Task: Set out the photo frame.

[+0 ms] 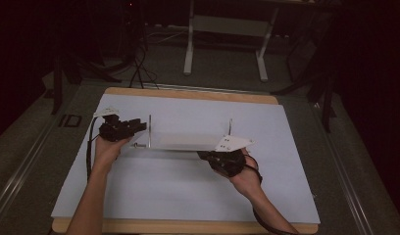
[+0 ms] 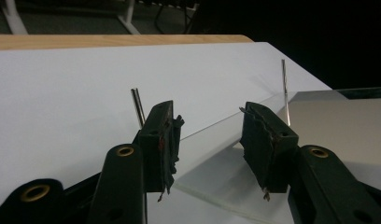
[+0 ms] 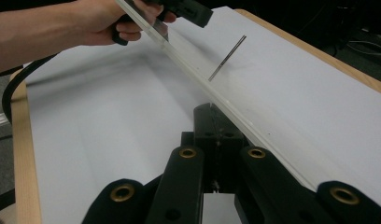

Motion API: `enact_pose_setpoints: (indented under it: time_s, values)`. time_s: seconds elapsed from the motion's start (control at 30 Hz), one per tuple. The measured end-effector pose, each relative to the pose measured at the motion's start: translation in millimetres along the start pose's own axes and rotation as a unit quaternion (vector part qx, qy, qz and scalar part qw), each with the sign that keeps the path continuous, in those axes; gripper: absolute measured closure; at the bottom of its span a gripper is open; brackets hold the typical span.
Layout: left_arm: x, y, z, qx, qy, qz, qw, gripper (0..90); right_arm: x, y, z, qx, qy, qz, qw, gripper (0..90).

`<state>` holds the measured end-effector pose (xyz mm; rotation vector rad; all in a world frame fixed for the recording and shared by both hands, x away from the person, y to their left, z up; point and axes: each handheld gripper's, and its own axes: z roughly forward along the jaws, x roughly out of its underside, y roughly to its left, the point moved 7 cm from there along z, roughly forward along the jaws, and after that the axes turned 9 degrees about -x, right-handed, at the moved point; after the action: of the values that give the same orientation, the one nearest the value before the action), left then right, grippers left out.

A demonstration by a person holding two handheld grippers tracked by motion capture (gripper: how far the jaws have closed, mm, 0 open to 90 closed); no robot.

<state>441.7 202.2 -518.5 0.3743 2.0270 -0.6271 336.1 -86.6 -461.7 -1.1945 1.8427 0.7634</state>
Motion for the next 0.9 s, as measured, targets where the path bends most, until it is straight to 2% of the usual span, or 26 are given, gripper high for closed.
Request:
enact_pose_setpoints:
  time_s: [0.23, 0.4, 0.67, 0.8, 0.9]
  values:
    - [1.8, -6.0, -9.8, -0.017, -0.008, 0.038, 0.9991, 54.2, -7.1, -5.8, -0.3, 0.008, 0.001, -0.002, 1.0, 90.0]
    - [5.1, -6.4, -14.4, -0.034, -0.007, 0.054, 0.9979, 52.6, -11.0, -9.4, -0.4, 0.013, 0.001, -0.004, 0.9999, 90.0]
    - [5.4, -1.4, -23.6, -0.058, -0.027, 0.054, 0.9965, 51.6, -17.7, -15.6, 0.2, 0.018, -0.003, -0.001, 0.9998, 90.0]
    - [10.6, -0.2, -26.6, -0.068, -0.015, 0.064, 0.9955, 51.4, -21.2, -19.0, 0.7, 0.02, -0.006, 0.002, 0.9998, 90.0]
    - [15.0, -2.6, -25.9, -0.079, -0.003, 0.086, 0.9931, 51.4, -23.5, -21.1, 1.2, 0.021, -0.007, 0.003, 0.9997, 90.0]
